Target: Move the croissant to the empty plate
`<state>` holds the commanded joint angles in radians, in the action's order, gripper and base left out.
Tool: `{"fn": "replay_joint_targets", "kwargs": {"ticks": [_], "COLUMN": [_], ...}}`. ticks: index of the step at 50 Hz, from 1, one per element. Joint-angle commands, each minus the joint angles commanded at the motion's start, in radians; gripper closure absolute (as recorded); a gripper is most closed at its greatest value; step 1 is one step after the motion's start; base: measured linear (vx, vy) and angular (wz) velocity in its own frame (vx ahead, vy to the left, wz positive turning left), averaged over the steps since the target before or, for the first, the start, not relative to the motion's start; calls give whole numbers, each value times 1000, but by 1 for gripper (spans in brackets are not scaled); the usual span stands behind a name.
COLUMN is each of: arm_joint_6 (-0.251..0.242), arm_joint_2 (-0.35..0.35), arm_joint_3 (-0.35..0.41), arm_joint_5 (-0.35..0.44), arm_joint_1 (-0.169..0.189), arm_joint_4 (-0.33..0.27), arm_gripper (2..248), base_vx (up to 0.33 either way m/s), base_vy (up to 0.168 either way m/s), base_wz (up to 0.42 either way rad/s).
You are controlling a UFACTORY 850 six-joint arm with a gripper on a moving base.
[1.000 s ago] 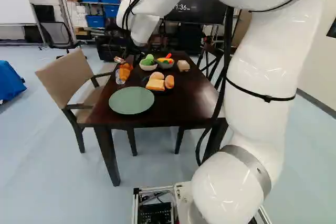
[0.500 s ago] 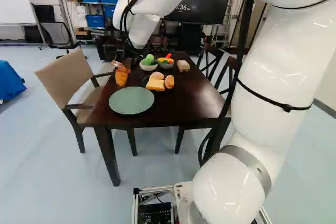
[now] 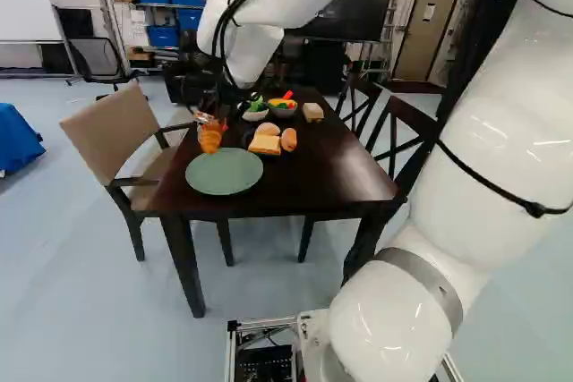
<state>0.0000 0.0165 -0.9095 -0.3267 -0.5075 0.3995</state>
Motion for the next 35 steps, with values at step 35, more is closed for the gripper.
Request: {"fn": "replay_joint_targets", "kwargs": {"ticks": [35], "arm_joint_6": [0], "arm_joint_2": [63], "arm_joint_3": [62], "arm_joint_5": [0], "arm_joint_1": [34], "arm_joint_4": [0], "arm_gripper": [141], "base_vx": [0], "base_vy": [0], "base_wz": [0]}}
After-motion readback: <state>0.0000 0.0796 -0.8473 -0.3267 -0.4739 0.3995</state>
